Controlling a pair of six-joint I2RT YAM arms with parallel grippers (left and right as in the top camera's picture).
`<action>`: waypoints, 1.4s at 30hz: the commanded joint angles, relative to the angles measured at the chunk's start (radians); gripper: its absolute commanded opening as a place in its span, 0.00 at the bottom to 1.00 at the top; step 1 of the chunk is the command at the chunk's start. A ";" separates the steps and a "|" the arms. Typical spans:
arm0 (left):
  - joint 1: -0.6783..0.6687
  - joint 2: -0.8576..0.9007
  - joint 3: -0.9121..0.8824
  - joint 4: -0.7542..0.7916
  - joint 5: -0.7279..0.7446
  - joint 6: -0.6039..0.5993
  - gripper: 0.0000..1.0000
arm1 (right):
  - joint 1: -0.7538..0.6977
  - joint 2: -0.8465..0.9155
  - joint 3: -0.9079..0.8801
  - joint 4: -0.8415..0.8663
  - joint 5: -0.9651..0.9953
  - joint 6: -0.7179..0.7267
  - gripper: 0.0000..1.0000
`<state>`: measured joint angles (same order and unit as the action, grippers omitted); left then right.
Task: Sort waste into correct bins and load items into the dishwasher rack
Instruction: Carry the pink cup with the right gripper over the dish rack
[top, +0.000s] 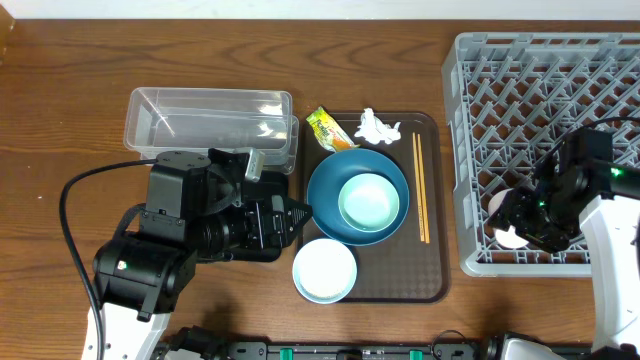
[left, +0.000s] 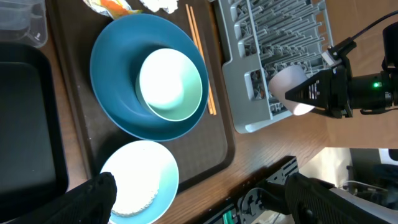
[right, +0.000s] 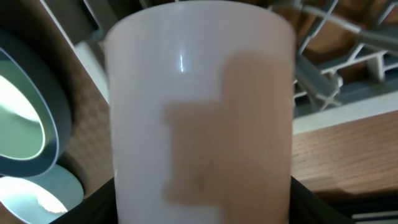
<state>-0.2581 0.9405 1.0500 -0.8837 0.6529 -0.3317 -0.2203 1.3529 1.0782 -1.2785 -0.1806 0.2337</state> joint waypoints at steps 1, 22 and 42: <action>0.000 -0.002 0.014 -0.002 -0.022 0.025 0.89 | -0.001 0.029 -0.001 -0.019 0.020 -0.014 0.50; 0.000 -0.001 0.014 -0.002 -0.022 0.025 0.89 | -0.005 -0.105 0.081 -0.126 0.022 -0.050 0.48; 0.000 -0.001 0.014 -0.031 -0.022 0.025 0.89 | -0.146 -0.038 0.078 -0.150 0.094 -0.010 0.47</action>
<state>-0.2581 0.9405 1.0496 -0.9089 0.6434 -0.3313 -0.3397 1.2774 1.1469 -1.4220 -0.1017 0.2047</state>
